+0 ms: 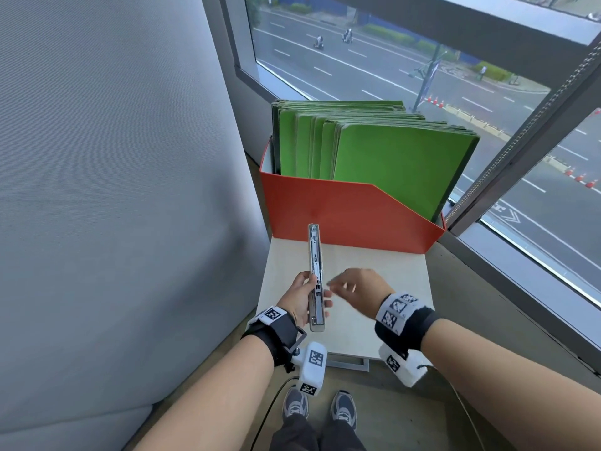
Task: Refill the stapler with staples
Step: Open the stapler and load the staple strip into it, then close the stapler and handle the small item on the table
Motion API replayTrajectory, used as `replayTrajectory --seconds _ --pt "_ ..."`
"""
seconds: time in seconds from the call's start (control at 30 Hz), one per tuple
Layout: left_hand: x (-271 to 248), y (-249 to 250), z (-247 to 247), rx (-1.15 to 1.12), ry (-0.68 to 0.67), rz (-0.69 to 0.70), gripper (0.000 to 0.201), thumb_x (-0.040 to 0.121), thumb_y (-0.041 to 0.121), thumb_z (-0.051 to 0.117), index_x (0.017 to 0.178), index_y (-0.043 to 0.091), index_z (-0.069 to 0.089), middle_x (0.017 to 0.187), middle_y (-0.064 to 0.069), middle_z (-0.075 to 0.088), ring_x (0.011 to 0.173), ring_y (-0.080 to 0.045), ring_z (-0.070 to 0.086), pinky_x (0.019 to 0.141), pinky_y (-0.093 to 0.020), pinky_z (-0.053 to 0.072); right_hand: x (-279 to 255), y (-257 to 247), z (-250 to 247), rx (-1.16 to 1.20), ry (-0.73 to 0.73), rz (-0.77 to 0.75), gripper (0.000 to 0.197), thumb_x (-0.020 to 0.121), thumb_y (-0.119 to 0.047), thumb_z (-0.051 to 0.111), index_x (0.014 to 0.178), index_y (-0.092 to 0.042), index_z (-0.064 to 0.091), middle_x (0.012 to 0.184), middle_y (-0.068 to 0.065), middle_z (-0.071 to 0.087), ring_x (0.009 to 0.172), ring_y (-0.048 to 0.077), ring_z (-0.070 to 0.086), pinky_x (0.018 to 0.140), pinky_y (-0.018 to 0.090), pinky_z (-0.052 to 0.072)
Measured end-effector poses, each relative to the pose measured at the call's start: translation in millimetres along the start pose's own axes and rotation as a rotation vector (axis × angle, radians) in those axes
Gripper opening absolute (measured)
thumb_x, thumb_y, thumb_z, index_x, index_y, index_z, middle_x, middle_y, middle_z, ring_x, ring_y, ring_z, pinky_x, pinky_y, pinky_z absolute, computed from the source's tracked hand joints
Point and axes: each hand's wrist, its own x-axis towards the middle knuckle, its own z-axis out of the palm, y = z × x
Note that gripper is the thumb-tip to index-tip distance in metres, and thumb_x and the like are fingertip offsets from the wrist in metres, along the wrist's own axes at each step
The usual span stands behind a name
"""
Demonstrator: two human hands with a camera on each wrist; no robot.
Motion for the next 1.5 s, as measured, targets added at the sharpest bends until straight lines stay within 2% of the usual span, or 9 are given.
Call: replayTrajectory --seconds 0.17,0.4,0.6,0.73,0.9,1.13,1.2,1.4,1.5 --pt "-9 -7 1 -0.027 -0.055 -0.032 0.016 0.098 0.034 0.035 0.094 0.026 0.048 0.073 -0.008 0.057 0.056 -0.023 0.054 0.059 -0.036 0.050 47 5 -24 0.308 0.094 0.309 0.028 0.095 -0.026 0.048 0.105 -0.008 0.067 0.102 0.008 0.072 0.081 0.021 0.067 0.079 0.037 0.057" --pt "-19 -16 -1 -0.062 -0.110 -0.089 0.014 0.098 0.035 0.036 0.096 0.025 0.045 0.070 -0.007 0.055 0.053 -0.021 0.050 0.053 -0.030 0.049 85 2 -26 0.586 0.062 0.417 0.032 0.096 -0.024 0.049 0.114 -0.001 0.064 0.100 0.018 0.071 0.077 0.028 0.069 0.078 0.036 0.059" --pt "-15 -22 -7 -0.094 -0.075 -0.134 0.015 0.097 0.035 0.036 0.092 0.025 0.045 0.068 -0.007 0.053 0.052 -0.020 0.048 0.054 -0.029 0.044 85 -6 -33 0.408 0.043 0.384 0.024 0.093 -0.018 0.052 0.100 -0.004 0.071 0.079 0.015 0.071 0.066 0.021 0.066 0.055 0.022 0.050" --pt "-6 -22 -5 -0.133 0.028 -0.198 0.025 0.096 0.043 0.033 0.091 0.023 0.048 0.068 -0.007 0.054 0.053 -0.021 0.047 0.054 -0.030 0.046 77 -23 -41 0.400 0.045 0.243 0.019 0.090 -0.021 0.058 0.102 -0.013 0.071 0.094 0.010 0.074 0.079 0.022 0.070 0.073 0.030 0.058" --pt "5 -5 2 -0.208 0.036 -0.254 0.059 0.081 0.071 0.036 0.073 0.016 0.054 0.068 -0.007 0.052 0.056 -0.022 0.046 0.061 -0.033 0.043 50 -37 -48 0.410 0.046 0.123 0.016 0.084 -0.028 0.065 0.096 -0.020 0.071 0.090 -0.001 0.075 0.076 0.012 0.067 0.071 0.024 0.055" --pt "11 3 9 -0.133 0.011 -0.183 0.066 0.071 0.077 0.048 0.091 0.015 0.062 0.068 -0.004 0.051 0.056 -0.018 0.050 0.058 -0.030 0.046 11 -30 -39 0.402 0.022 0.033 0.010 0.075 -0.020 0.075 0.084 -0.020 0.071 0.082 -0.009 0.069 0.069 0.001 0.061 0.074 0.029 0.056" --pt "11 2 11 -0.140 -0.029 -0.189 0.064 0.071 0.077 0.048 0.088 0.017 0.064 0.066 -0.003 0.050 0.057 -0.017 0.049 0.060 -0.030 0.045 6 -26 -33 0.394 0.024 0.005 0.012 0.073 -0.016 0.076 0.084 -0.017 0.071 0.088 -0.004 0.067 0.075 0.009 0.063 0.077 0.033 0.057" --pt "3 5 16 -0.167 -0.097 -0.111 0.025 0.080 0.044 0.060 0.078 0.019 0.062 0.070 -0.002 0.048 0.058 -0.017 0.048 0.054 -0.027 0.039 -10 -15 -6 0.246 0.035 -0.144 0.018 0.067 -0.016 0.078 0.083 -0.019 0.071 0.094 0.001 0.061 0.079 0.017 0.061 0.074 0.027 0.055" --pt "2 6 16 -0.164 -0.052 -0.092 0.018 0.084 0.018 0.060 0.100 0.016 0.054 0.064 -0.004 0.058 0.053 -0.018 0.060 0.053 -0.027 0.046 -18 -11 9 0.213 0.055 -0.185 0.017 0.068 -0.016 0.077 0.084 -0.016 0.070 0.094 0.002 0.057 0.076 0.018 0.058 0.073 0.029 0.054"
